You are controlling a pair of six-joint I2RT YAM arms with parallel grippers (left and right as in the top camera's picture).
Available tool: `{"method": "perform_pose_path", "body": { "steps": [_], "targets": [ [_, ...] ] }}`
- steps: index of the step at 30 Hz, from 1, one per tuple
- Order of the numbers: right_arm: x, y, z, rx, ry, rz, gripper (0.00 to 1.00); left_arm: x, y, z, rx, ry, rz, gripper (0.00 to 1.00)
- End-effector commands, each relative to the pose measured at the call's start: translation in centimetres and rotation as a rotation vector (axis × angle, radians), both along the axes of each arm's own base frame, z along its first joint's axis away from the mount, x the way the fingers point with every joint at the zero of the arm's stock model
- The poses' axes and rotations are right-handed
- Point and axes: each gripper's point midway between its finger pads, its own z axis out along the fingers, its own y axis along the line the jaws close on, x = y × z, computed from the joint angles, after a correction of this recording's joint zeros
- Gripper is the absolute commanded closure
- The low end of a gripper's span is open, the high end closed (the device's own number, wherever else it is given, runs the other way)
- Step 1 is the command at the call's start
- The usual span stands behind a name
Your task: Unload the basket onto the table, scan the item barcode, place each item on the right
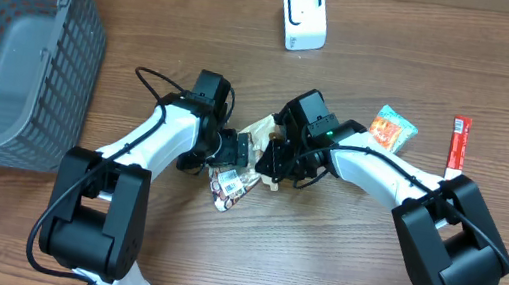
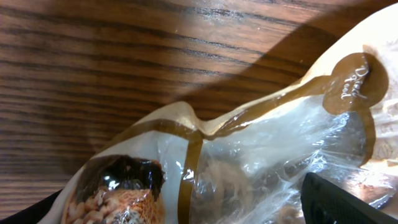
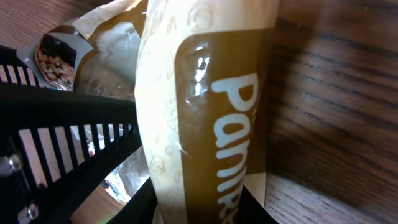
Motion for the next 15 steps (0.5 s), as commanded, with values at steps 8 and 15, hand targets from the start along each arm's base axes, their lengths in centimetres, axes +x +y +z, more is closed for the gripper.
{"method": "perform_pose_path", "body": {
  "steps": [8,15],
  "targets": [
    [-1.2,0.7,-0.2,0.023,0.022,0.051,0.95,0.8,1.5,1.6,0.019,0.018,0.036,0.11],
    [-1.0,0.6,-0.3,0.012,0.014,0.047,0.96,4.1,3.8,6.1,0.015,-0.039,0.069,0.1]
  ]
}}
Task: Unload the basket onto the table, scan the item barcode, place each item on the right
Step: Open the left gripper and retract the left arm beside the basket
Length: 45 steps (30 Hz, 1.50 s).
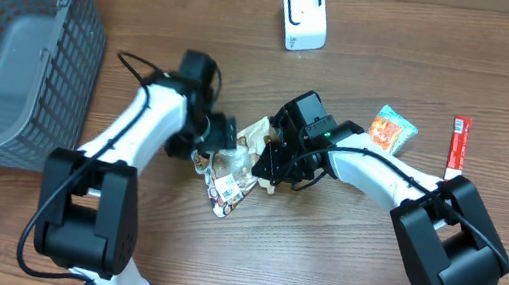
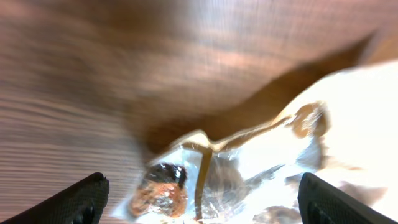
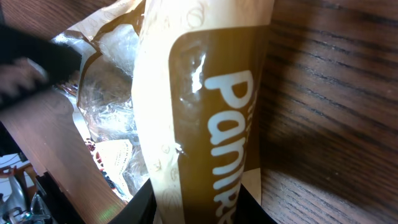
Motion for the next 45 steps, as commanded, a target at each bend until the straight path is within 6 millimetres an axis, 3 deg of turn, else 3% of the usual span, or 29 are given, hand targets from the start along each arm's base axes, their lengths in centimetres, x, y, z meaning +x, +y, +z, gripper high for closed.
{"method": "perform_pose_path", "body": {
  "steps": [1,5,8,13,15,22,41,45],
  "targets": [
    [-0.2,0.0,-0.6,-0.012,-0.002,0.012,0.96,2.8,1.5,2.8,0.009,-0.079,-0.01,0.1],
    [0.0,-0.2,-0.7,-0.024,-0.024,0.023,0.96,4.8,3.5,5.3,0.011,-0.136,0.034,0.08],
    [0.0,-0.2,-0.7,-0.025,-0.027,0.026,0.96,5.9,5.9,5.8,0.043,-0.177,0.087,0.06],
    [0.0,-0.2,-0.7,-0.025,-0.038,0.041,0.96,5.4,10.2,5.6,0.18,-0.158,0.16,0.0],
    [0.0,-0.2,-0.7,-0.024,-0.038,0.041,0.96,4.9,10.9,5.4,0.201,-0.141,0.17,0.0],
    [0.0,-0.2,-0.7,-0.025,-0.038,0.041,0.96,4.6,11.1,5.2,0.234,-0.135,-0.035,0.0],
    [-0.2,-0.2,-0.6,-0.013,-0.021,0.043,0.96,4.5,11.0,5.1,0.232,-0.132,-0.038,0.0],
    [0.4,0.2,0.6,0.009,-0.036,0.043,0.96,4.5,11.0,5.1,0.232,-0.132,-0.038,0.0]
  ]
}}
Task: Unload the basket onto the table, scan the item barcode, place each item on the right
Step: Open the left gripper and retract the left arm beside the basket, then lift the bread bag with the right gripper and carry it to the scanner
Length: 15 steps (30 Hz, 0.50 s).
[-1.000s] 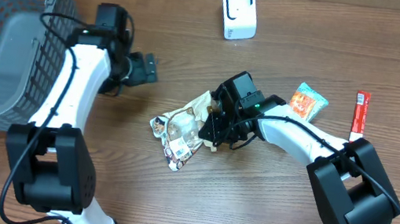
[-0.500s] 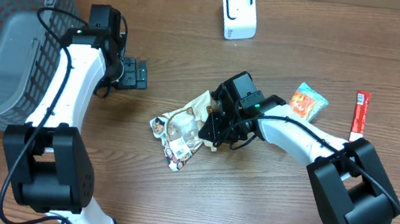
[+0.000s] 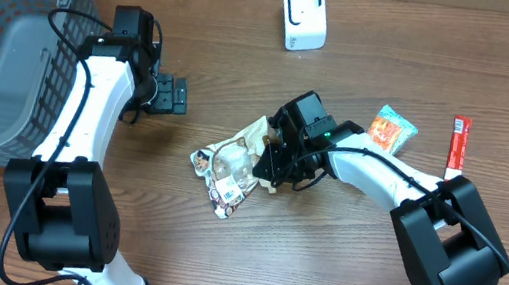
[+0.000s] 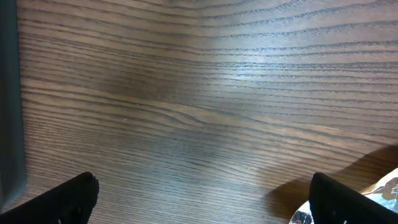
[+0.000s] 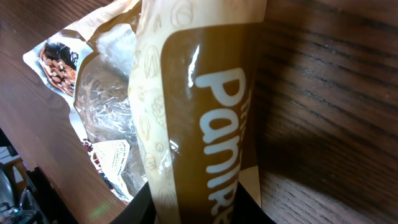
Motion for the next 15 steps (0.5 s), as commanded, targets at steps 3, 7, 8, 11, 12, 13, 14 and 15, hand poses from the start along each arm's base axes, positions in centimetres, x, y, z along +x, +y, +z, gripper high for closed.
{"method": "perform_pose_path", "body": {
  "steps": [3,7,8,11,12,13,14,15],
  "targets": [
    [1.3,0.4,2.7,0.036,-0.067,0.025,0.96,0.1,0.1,-0.1,0.015,0.004,-0.018,0.0],
    [3.2,-0.5,6.0,0.007,-0.192,-0.018,0.96,0.1,0.1,-0.1,0.015,0.004,-0.018,0.0],
    [3.8,-0.8,7.1,-0.003,-0.237,-0.032,0.96,0.1,0.1,-0.1,0.015,0.004,-0.018,0.0],
    [5.0,-1.3,10.7,-0.008,-0.387,0.0,0.96,0.1,0.1,-0.1,0.015,0.004,-0.018,0.0],
    [5.1,-1.3,11.6,-0.007,-0.421,0.017,0.97,0.1,0.1,-0.1,0.015,0.004,-0.018,0.0],
    [5.3,-1.4,13.0,-0.004,-0.467,0.038,0.97,0.1,0.1,-0.1,0.015,0.004,-0.018,0.0],
    [5.6,-1.7,15.1,-0.009,-0.51,0.037,0.97,0.1,0.1,-0.1,0.015,0.004,-0.018,0.0],
    [5.7,-1.8,16.5,-0.006,-0.527,0.043,0.97,0.1,0.1,-0.1,0.015,0.004,-0.018,0.0]
  ]
}}
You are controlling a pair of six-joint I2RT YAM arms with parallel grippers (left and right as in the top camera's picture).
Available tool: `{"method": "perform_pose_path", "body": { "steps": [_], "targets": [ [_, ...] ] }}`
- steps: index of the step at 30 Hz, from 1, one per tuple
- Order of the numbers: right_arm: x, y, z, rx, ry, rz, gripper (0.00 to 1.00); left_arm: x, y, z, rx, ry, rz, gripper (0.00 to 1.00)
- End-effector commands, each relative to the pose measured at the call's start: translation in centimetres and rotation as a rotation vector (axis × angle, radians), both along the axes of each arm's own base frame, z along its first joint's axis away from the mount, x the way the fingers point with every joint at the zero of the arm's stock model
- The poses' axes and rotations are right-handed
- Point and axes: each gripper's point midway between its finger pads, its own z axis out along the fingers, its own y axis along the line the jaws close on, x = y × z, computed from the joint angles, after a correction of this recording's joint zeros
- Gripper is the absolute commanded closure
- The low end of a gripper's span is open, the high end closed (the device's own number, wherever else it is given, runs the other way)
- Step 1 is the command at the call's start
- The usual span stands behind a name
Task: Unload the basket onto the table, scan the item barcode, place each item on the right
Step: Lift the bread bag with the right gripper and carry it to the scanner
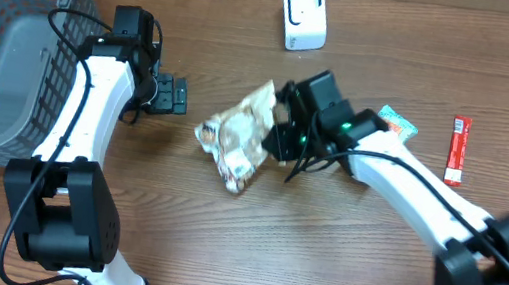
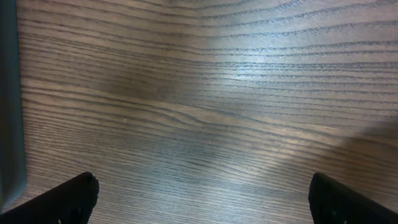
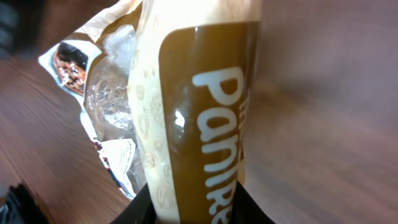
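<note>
A cream and brown snack bag (image 1: pixel 235 140) with a clear window hangs above the table's middle, with my right gripper (image 1: pixel 281 136) shut on its right end. In the right wrist view the bag (image 3: pixel 199 112) fills the centre. The right gripper (image 3: pixel 202 208) pinches it between black fingers (image 3: pixel 140 208), and the wood behind is blurred. The white scanner (image 1: pixel 304 15) stands at the back centre, apart from the bag. My left gripper (image 1: pixel 176 93) stands open over bare wood at the left. Between the left gripper's (image 2: pixel 205 199) fingertips (image 2: pixel 74 196) there is only table.
A grey mesh basket (image 1: pixel 80 25) fills the far left corner, close to the left arm. A green snack packet (image 1: pixel 397 123) lies partly under the right arm. A red stick packet (image 1: pixel 457 148) lies at the right.
My right gripper has moved back and slightly right with the bag, which now hangs off the table and nearer the scanner. The left arm has not moved.
Both grippers were at the bag in the table's middle, the right one shut on its end. Then the left gripper stood open a little left of it. Later it was far left by the basket. The right gripper kept its hold and now has the bag raised.
</note>
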Motion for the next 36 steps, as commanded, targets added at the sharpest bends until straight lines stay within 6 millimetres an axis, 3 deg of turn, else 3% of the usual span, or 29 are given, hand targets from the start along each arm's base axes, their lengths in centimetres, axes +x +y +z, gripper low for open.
{"method": "perform_pose_path", "body": {
  "steps": [1,10,14,21,27,36],
  "targets": [
    [2.2,-0.5,8.6,0.021,-0.22,0.031,0.97,0.1,0.1,-0.1,0.015,0.004,-0.018,0.0],
    [3.9,-4.1,22.7,0.073,-0.362,-0.052,0.97,0.1,0.1,-0.1,0.015,0.004,-0.018,0.0],
    [4.4,-5.7,26.0,0.088,-0.43,-0.075,0.97,0.1,0.1,-0.1,0.015,0.004,-0.018,0.0],
    [7.1,-5.8,26.6,0.053,-0.544,-0.088,0.97,0.1,0.1,-0.1,0.015,0.004,-0.018,0.0],
    [11.4,-6.5,24.7,-0.143,-0.695,-0.08,0.97,0.1,0.1,-0.1,0.015,0.004,-0.018,0.0],
    [18.0,-7.6,24.0,-0.287,-0.859,-0.271,0.97,0.1,0.1,-0.1,0.015,0.004,-0.018,0.0]
  ]
}}
